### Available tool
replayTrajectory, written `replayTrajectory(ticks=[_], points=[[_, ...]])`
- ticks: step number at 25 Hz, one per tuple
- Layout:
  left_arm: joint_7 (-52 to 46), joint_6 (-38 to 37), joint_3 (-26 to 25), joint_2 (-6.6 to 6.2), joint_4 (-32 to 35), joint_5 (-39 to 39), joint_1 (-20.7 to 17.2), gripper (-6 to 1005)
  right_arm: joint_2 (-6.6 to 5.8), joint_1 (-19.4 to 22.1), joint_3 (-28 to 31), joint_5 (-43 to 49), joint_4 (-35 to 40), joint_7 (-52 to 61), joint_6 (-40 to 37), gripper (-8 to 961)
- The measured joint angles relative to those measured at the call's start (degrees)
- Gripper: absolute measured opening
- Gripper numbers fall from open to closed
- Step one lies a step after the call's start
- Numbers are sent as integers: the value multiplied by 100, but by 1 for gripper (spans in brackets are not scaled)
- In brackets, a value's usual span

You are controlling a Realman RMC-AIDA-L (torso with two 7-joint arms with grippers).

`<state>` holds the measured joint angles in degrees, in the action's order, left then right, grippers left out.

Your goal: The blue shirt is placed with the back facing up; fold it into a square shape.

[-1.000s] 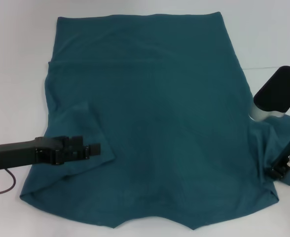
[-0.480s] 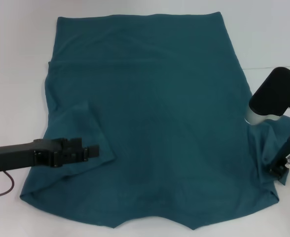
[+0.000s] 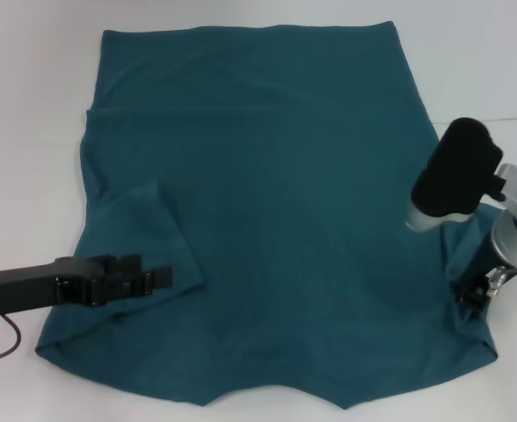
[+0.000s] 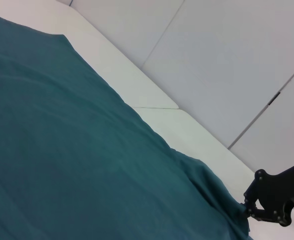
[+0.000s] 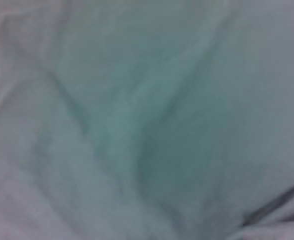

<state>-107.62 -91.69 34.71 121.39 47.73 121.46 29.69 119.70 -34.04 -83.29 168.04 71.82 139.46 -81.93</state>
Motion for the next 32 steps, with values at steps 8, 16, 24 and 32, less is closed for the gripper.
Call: replayTrajectory(ticks=[8,16,24,32], points=[[-4,-6,0,14,8,-5,-64,847,27,-96,-390,0,54,20,-22,20],[-4,-6,-9,16,9,-16,-99,848,46,-164,-692,0,65,15,2,36],[15,19,-9,16,8,-15,-94,847,62,-265,-707,-7,4,73,-2,52],[38,39,-9,10,8,10,-79,848,53,-364,-452,-15,-136,347,-117,68]])
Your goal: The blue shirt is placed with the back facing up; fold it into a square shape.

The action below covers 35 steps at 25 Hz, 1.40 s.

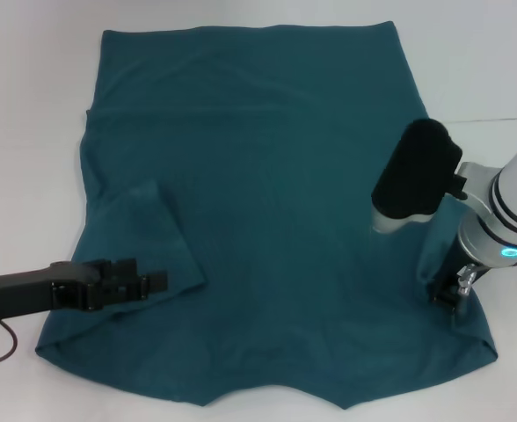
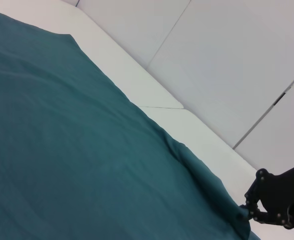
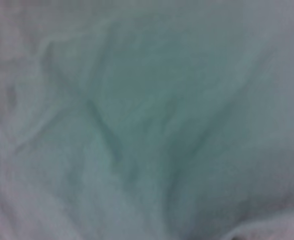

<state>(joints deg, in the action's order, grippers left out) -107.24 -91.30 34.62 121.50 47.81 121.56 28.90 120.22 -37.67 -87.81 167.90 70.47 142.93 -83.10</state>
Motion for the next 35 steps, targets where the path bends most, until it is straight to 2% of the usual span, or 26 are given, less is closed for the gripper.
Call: replayTrajectory(ticks=[4,15,23,26,35], points=[[7,7,0,-7,0,9,11,848,3,-2,174,-137,9,59,5,76],[18,17,0,-23,11,13,29,847,-19,30,767,-608,36,-49,8,524],[55,21,0,-38,18,-28,28,847,-51,130,2201,-557,-10,170,332,627],[63,30,0,-39,18,-34,29,847,-45,250,2371,-403,-38,433,606,666],[71,85,0,-39,18,-34,58,847,-16,387,2784,-651,-686,651,1233,659]])
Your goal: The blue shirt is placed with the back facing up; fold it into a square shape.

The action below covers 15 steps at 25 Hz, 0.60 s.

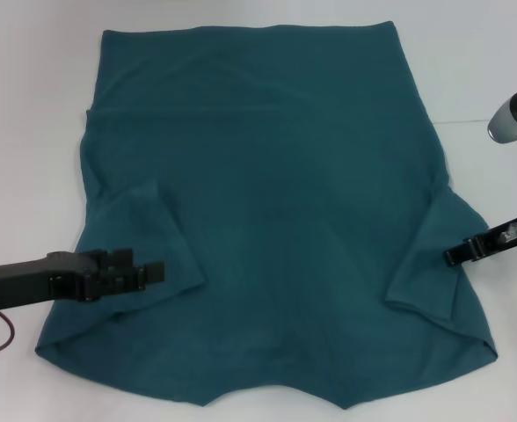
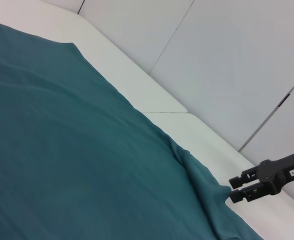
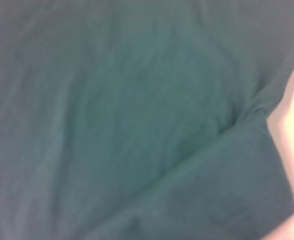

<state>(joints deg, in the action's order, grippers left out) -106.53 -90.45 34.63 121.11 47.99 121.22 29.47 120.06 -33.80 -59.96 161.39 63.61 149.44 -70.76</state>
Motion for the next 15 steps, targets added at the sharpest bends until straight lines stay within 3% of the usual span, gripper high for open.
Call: replayTrajectory(ticks=[10,15], points=[[-4,1,0,0,0,37,5,847,-14,182,45,-599,-510,-43,685,654],[-9,1,0,0,0,41,23,848,3,268,9,-798,-549,-152,831,595]])
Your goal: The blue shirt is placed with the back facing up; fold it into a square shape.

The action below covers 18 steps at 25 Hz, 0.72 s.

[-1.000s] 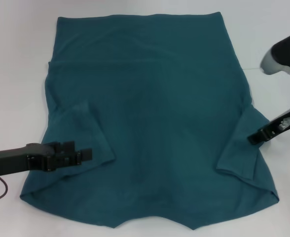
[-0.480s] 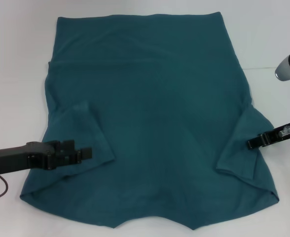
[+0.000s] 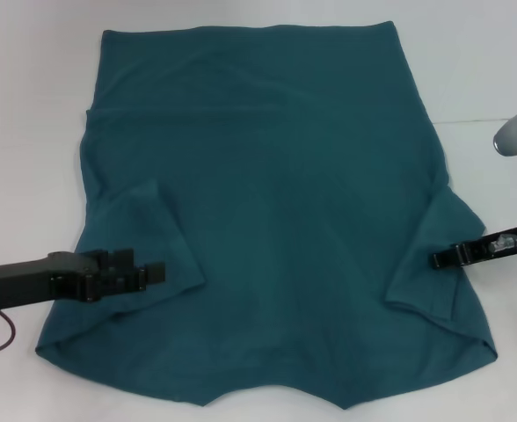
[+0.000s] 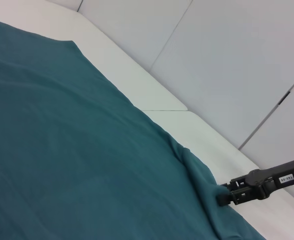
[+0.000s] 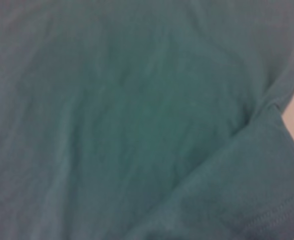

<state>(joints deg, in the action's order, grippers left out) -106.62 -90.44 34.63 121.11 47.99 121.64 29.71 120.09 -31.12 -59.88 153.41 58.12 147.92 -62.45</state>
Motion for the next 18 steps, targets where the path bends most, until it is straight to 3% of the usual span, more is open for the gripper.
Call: replayTrajectory(ticks=[11,18], points=[[-30,-24,0,-7,0,10,-6,848,-21,118,18,-495,153,-282,-46,466],[-33,-31,0,-8,0,10,-17,848,-9,156,-10,-515,513,-256,-199,92]])
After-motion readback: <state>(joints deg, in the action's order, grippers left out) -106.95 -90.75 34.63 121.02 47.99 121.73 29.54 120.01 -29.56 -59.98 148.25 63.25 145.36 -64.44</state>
